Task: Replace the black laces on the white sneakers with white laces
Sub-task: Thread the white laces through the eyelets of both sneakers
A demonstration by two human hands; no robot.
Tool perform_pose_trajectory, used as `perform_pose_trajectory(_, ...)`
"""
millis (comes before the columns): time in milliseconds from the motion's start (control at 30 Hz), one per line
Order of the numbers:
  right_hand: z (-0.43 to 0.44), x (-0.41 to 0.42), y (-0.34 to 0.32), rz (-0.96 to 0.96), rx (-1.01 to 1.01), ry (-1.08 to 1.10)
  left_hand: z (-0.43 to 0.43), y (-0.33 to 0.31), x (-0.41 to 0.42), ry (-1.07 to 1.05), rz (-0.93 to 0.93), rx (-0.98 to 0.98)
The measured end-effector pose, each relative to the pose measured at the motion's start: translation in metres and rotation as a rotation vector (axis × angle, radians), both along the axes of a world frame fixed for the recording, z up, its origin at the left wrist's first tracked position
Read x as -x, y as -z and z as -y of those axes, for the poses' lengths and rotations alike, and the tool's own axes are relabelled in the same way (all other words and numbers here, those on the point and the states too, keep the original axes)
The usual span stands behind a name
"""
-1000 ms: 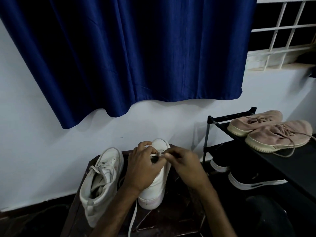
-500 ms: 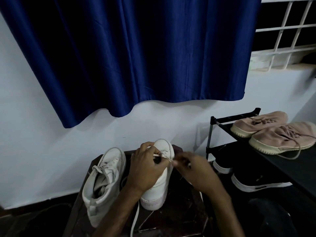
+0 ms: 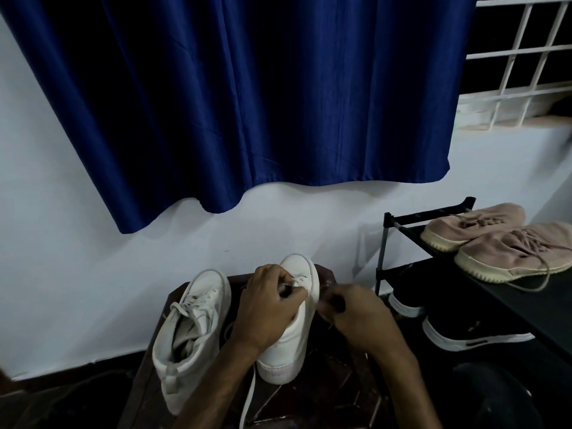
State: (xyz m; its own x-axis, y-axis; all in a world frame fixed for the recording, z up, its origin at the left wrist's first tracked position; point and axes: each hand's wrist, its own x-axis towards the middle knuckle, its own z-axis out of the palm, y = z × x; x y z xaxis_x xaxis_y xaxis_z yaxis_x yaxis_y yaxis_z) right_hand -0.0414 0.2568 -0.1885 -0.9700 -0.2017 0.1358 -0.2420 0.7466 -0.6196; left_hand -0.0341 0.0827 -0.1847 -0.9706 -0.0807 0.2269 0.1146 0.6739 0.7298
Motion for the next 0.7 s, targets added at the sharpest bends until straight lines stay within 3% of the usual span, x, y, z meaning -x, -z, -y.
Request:
perform_pose_trajectory(100, 0.022, -0.002, 0.003, -0.036, 0.380, -0.034, 0.006, 0.002, -0.005, 0.005, 0.083, -0.205)
perform_pose_trajectory(200, 0.031, 0.000, 0.013, -0.066, 0.502, -0.004, 0.018, 0.002, -0.012, -0.083, 0.128, -0.272)
perform_pose_trajectory(367, 0.035, 0.006, 0.018, -0.145, 0.425, 0.087, 0.026, -0.005, -0.023, -0.119, 0.094, -0.023)
perform_pose_trajectory(533, 0.043, 0.011, 0.019, -0.251, 0.263, 0.125, 0.025, -0.002, -0.022, -0.182, 0.123, 0.027)
perform_pose_trajectory(600, 0.041, 0.012, 0.016, -0.198, 0.225, 0.117, 0.028, -0.004, -0.021, -0.155, 0.206, -0.127)
perform_pose_trajectory(700, 0.024, 0.018, 0.007, -0.029, 0.198, 0.103, 0.029, -0.032, -0.023, -0.152, 0.324, -0.586)
